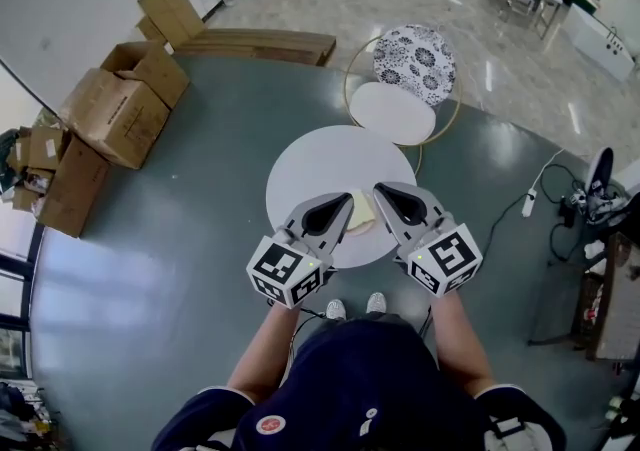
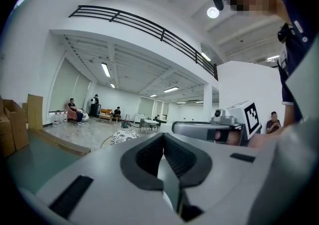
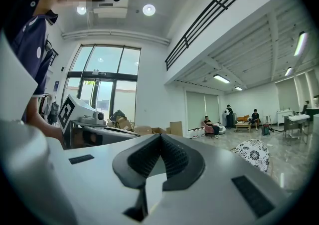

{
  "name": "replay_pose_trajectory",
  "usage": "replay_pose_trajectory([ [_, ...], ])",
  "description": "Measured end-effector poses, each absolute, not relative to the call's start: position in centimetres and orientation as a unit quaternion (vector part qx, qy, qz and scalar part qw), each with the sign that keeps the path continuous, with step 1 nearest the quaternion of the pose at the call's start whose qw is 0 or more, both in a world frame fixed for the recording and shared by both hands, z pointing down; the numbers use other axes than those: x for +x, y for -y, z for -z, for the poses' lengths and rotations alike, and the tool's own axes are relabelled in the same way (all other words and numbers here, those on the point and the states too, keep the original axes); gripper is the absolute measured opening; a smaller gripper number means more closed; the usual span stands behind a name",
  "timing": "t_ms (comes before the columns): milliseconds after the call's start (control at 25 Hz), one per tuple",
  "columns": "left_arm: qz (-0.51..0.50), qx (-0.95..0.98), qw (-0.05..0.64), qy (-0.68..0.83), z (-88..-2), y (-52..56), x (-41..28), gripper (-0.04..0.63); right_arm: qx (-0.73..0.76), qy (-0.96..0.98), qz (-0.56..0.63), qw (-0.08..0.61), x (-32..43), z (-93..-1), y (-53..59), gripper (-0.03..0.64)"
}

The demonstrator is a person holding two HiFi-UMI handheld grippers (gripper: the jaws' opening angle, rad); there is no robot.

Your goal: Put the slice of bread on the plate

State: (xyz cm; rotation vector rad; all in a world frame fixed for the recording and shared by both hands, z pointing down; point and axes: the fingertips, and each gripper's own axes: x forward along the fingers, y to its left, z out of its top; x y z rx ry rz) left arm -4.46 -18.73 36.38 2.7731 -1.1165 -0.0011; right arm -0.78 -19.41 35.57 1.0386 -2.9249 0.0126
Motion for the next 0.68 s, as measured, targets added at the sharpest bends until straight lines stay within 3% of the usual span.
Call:
replay_pose_trajectory([
  [680, -0.004, 0.927, 0.074, 0.367, -36.57, 18.29, -4.04, 0.008, 0.333, 0.943, -0.001, 0.017, -0.55, -35.51, 18.90, 0.008],
])
